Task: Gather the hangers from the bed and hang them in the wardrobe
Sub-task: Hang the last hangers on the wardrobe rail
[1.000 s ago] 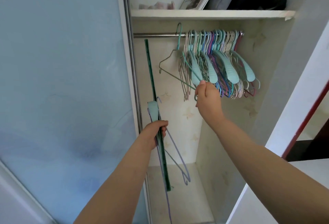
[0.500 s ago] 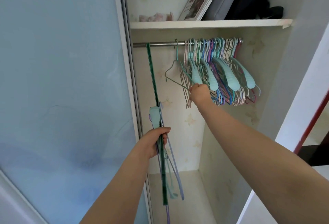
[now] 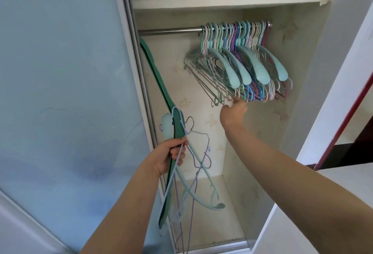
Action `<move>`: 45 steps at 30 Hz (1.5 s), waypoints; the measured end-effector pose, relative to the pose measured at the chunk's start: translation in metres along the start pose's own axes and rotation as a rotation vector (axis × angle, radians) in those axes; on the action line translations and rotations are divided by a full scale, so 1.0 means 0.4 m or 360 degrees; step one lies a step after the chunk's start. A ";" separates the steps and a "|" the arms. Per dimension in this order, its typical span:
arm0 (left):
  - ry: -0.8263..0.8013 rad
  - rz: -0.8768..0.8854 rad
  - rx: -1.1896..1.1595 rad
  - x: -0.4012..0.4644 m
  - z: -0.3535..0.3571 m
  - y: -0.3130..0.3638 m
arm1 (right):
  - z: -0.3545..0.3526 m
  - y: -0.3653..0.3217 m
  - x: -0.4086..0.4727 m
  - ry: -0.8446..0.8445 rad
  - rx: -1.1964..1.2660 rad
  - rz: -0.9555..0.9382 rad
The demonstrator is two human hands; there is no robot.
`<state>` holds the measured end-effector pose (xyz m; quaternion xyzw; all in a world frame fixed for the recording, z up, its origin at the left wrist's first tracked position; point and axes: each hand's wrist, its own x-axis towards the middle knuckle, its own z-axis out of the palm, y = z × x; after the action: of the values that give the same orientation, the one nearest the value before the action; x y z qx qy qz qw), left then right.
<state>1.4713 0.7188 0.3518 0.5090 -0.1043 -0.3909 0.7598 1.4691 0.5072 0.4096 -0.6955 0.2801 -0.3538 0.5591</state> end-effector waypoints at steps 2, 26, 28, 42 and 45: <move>-0.0048 -0.0058 0.0000 -0.001 -0.006 -0.008 | -0.014 0.076 -0.036 -0.0440 -0.0533 -0.0082; -0.0454 -0.0554 0.0545 -0.043 0.041 -0.079 | -0.231 0.409 -0.116 -0.0516 -0.1033 -0.0132; -0.0390 -0.0571 0.0579 -0.032 0.057 -0.088 | -0.226 0.400 -0.125 -0.0529 -0.0979 -0.0169; 0.0440 -0.0382 0.0266 0.017 0.018 -0.123 | -0.461 0.549 -0.164 -0.0452 -0.1839 0.0347; 0.0514 -0.0339 0.0202 0.029 0.008 -0.141 | -0.446 0.539 -0.168 -0.0514 -0.1899 0.0407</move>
<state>1.4500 0.6984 0.3024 0.6202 0.0490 -0.3749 0.6873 1.2867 0.4097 0.2094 -0.8933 0.4223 0.0425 0.1481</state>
